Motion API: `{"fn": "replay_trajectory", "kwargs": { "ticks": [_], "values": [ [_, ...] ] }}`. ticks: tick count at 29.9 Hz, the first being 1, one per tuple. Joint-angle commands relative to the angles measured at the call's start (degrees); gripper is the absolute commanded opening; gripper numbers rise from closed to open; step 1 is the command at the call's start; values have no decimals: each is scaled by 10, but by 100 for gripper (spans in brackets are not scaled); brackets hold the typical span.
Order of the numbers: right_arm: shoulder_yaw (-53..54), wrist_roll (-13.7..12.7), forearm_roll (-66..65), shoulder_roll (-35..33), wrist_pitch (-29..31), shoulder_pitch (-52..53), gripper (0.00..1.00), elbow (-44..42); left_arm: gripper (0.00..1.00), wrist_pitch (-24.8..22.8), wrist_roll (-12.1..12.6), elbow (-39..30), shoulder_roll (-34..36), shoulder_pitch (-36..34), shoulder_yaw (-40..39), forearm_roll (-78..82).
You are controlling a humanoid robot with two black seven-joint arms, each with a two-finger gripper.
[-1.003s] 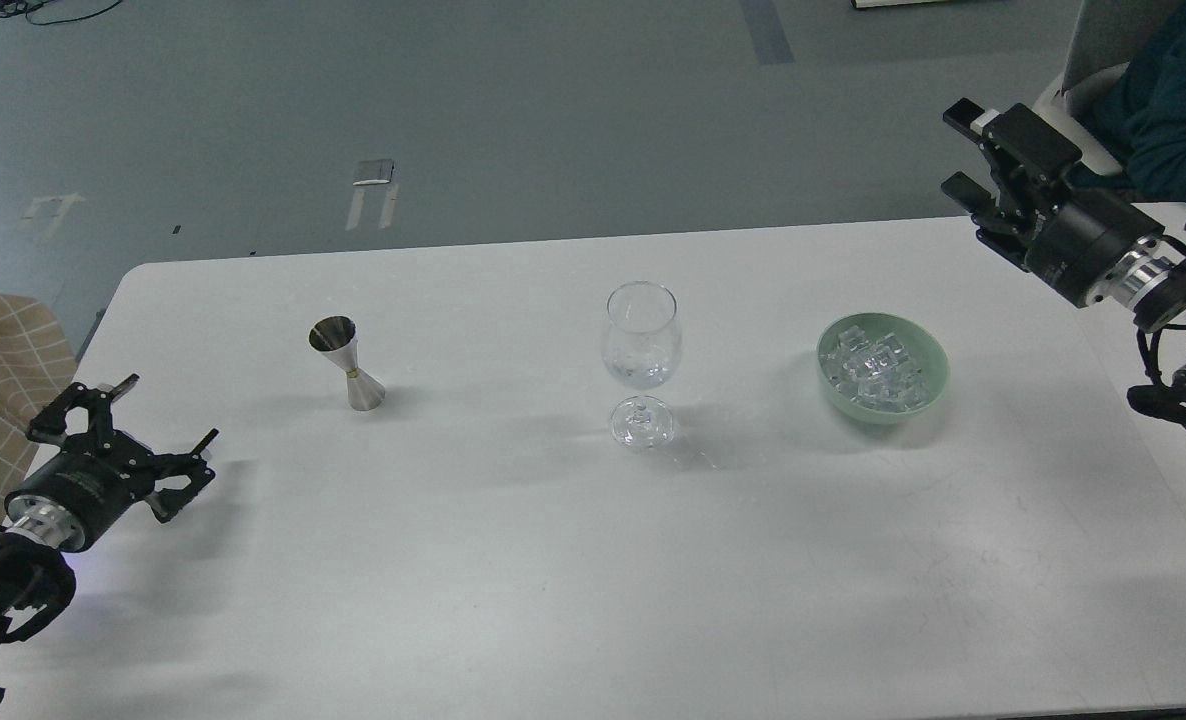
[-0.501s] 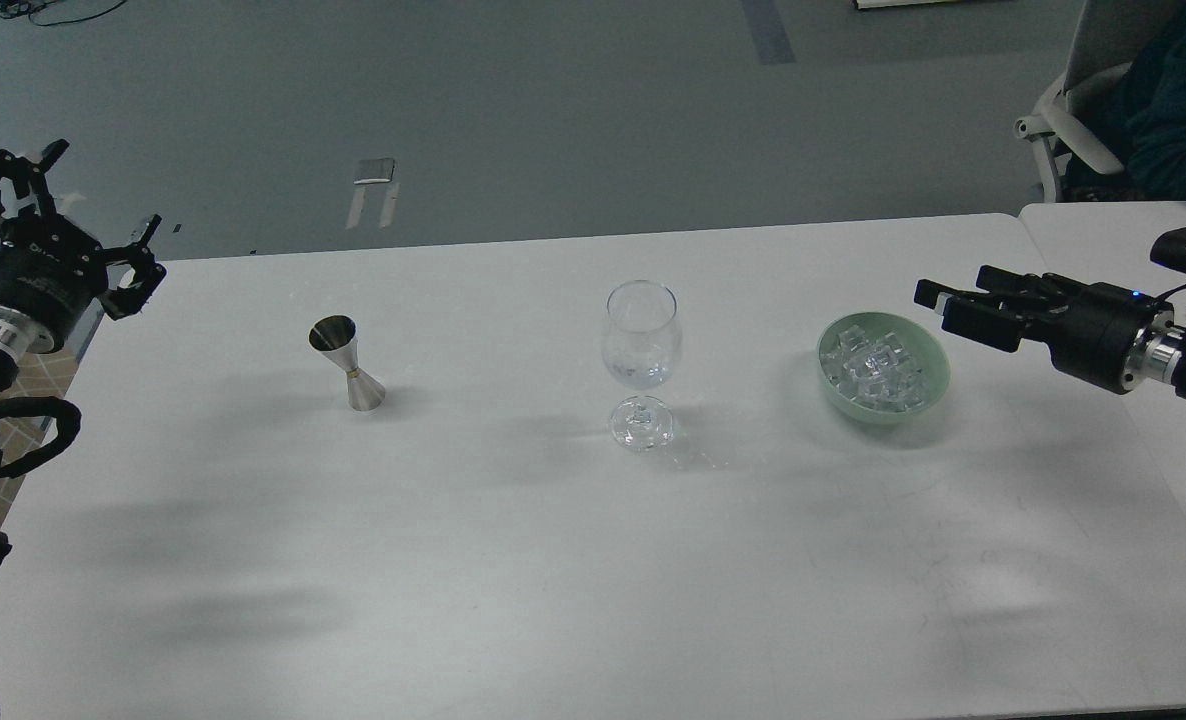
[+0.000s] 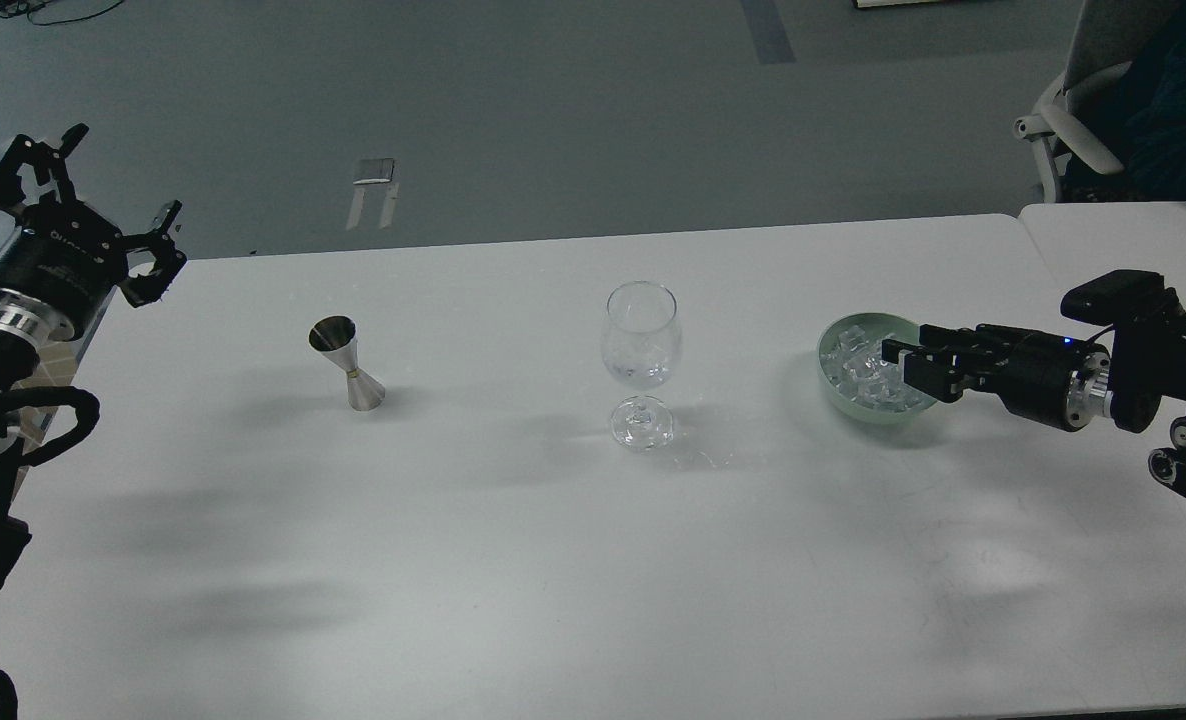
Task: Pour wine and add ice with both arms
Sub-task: 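Pick an ice cube from the green bowl with the right gripper, then lift the ice cube and carry it over the wine glass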
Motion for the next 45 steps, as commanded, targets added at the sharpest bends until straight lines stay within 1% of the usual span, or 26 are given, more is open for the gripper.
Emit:
{"fn": "replay_trajectory", "kwargs": {
  "ticks": [1,6,13,17,22,33,36,38,40,42,45],
  "values": [
    [-19,-2,0,2,1,12,53,-5,98,0,0,0,-1,0,0,0],
    [-29,-2,0,24,0,16,53,-25,98,0,0,0,-2,0,0,0],
    [-40,-2,0,28,0,22,53,-35,98,0,0,-1,-6,-1,0,0],
    [-41,-2,0,45,0,23,53,-51,98,0,0,-1,-7,-1,-1,0],
    [-41,-3,0,49,1,24,49,-52,98,0,-1,-1,-7,-1,-1,0],
    [-61,-6,0,50,0,32,48,-56,98,0,-1,-2,-7,-1,-1,-1],
    [-61,-6,0,51,0,33,46,-60,98,0,-1,-2,-7,-1,-1,-1],
    [-61,-7,0,51,0,36,42,-63,98,0,-1,-2,-7,-1,-1,-1],
    [-62,-6,0,51,0,36,34,-63,98,0,-1,-2,-7,-1,-1,-1],
    [-62,-6,0,51,0,36,28,-63,98,0,-1,-2,-7,-1,-1,-1],
    [-63,-6,0,51,0,35,24,-63,98,0,-1,-2,-7,-1,-1,-1]
  ]
}}
